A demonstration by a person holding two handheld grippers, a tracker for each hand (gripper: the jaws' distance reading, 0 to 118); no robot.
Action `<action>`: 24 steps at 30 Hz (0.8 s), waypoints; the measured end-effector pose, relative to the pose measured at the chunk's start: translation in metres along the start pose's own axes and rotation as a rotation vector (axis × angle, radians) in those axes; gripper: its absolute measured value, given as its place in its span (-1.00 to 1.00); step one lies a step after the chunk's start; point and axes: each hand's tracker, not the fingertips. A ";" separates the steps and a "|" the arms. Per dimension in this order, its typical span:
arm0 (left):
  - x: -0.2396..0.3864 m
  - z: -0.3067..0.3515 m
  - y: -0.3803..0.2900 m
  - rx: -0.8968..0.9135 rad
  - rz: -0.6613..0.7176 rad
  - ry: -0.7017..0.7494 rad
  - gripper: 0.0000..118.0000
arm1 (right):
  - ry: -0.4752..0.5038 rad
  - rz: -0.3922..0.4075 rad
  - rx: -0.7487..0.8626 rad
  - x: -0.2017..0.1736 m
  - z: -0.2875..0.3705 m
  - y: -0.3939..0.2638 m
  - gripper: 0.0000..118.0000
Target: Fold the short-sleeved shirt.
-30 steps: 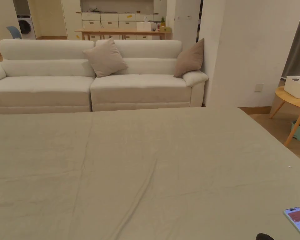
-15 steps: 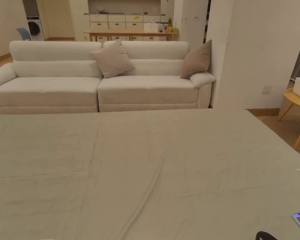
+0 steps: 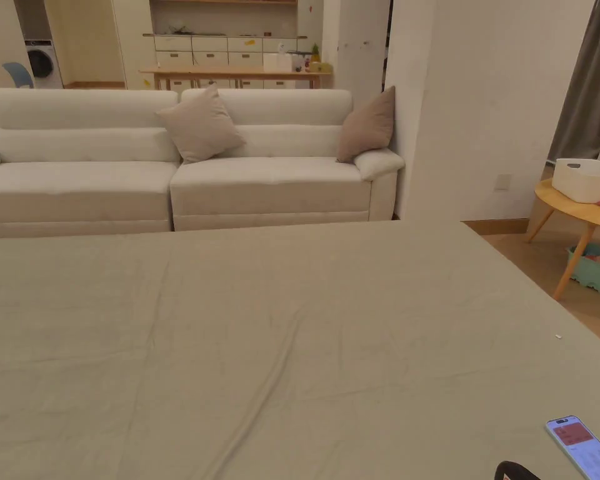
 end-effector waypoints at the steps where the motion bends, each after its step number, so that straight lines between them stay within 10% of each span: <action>1: 0.002 -0.002 0.001 0.000 0.003 0.000 -1.00 | -0.003 -0.009 -0.003 0.001 -0.002 0.000 -1.00; 11: -0.047 0.121 0.031 0.312 0.086 -0.257 -0.87 | 0.080 0.025 -0.036 -0.002 -0.010 0.004 -1.00; 13: -0.085 0.152 0.035 0.353 0.112 -0.415 -0.29 | 0.081 0.031 -0.029 -0.005 -0.007 0.007 -1.00; 15: -0.120 0.165 0.036 0.289 0.121 -0.512 0.99 | 0.091 0.037 -0.020 -0.007 -0.007 0.010 -1.00; 24: -0.210 0.068 0.006 -0.073 0.229 -0.342 1.00 | 0.061 0.050 0.018 -0.028 -0.008 0.020 -1.00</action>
